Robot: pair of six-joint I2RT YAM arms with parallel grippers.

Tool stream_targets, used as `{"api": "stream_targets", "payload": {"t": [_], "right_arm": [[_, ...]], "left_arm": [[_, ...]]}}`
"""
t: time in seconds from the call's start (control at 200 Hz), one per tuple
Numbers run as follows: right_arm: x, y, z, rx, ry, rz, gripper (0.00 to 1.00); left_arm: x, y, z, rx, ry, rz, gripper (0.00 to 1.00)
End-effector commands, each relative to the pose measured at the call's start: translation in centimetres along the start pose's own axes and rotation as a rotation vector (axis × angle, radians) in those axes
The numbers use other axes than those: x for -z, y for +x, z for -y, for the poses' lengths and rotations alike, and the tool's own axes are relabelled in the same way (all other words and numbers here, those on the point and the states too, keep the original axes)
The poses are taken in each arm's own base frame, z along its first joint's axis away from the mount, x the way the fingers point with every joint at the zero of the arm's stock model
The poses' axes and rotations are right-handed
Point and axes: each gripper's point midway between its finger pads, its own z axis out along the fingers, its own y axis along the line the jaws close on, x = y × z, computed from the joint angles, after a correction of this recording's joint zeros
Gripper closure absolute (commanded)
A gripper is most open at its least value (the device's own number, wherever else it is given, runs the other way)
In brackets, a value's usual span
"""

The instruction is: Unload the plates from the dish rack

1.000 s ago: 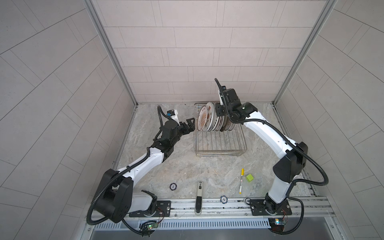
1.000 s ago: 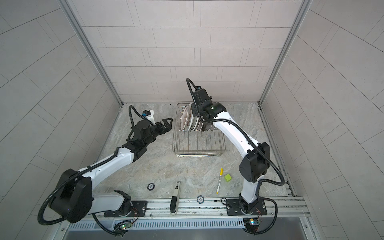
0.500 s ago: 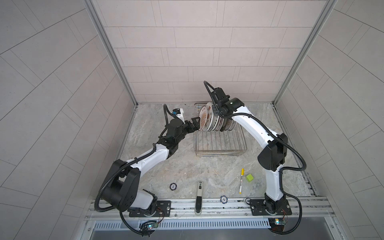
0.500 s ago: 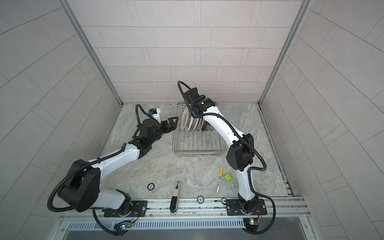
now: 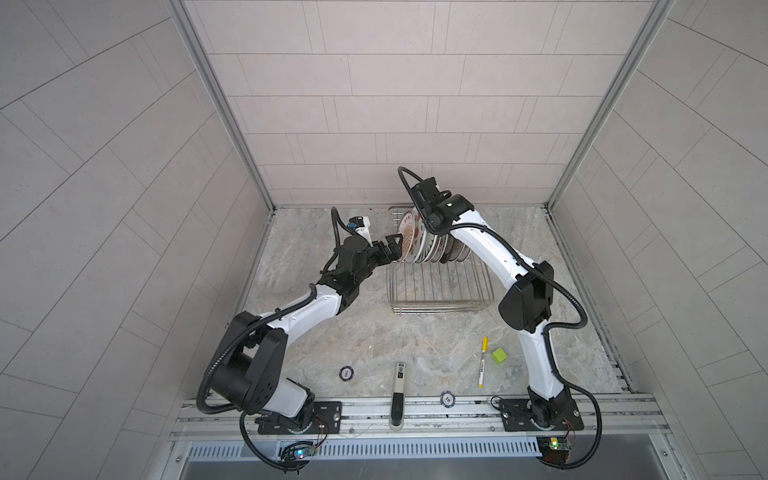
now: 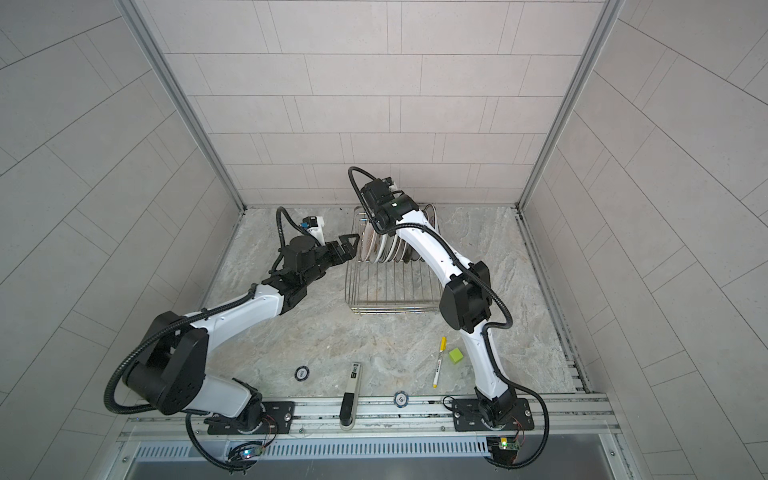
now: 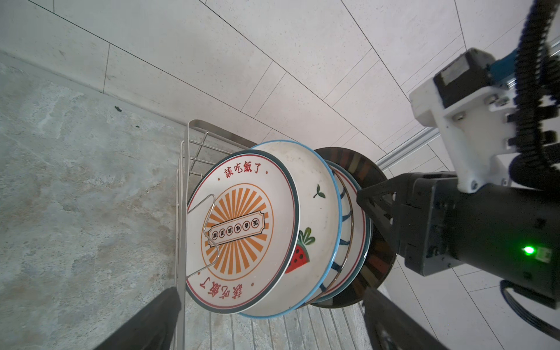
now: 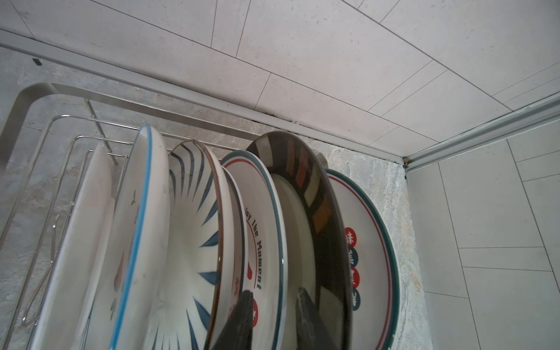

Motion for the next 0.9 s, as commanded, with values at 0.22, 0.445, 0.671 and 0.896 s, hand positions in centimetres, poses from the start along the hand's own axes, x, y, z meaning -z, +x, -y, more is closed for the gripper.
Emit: {"api": "stream_targets", "payload": {"t": [0.22,0.445,0.671,0.896], "right_arm": [[-1.0,0.8,0.5,0.007,0.068,-0.029,0.78],[-2.2,1.0,0.6,-0.019,0.068,-0.046,0.79],[-3.5,1.2,-0.1,-0.066,0.022,-0.056,0.82],[-4.3,1.6,-0.5,-0.109,0.001,-0.059,0.82]], "left_arm": [[-0.2,-1.1,1.0,-0.02,0.006,0.028,0.0],[0.0,-1.0,0.8,-0.024,-0.002,0.026,0.0],[0.5,-1.1,0.5,-0.032,-0.024,0.035,0.0],[1.0,-1.0,1.0,-0.036,-0.001,0.02,0.0]]}}
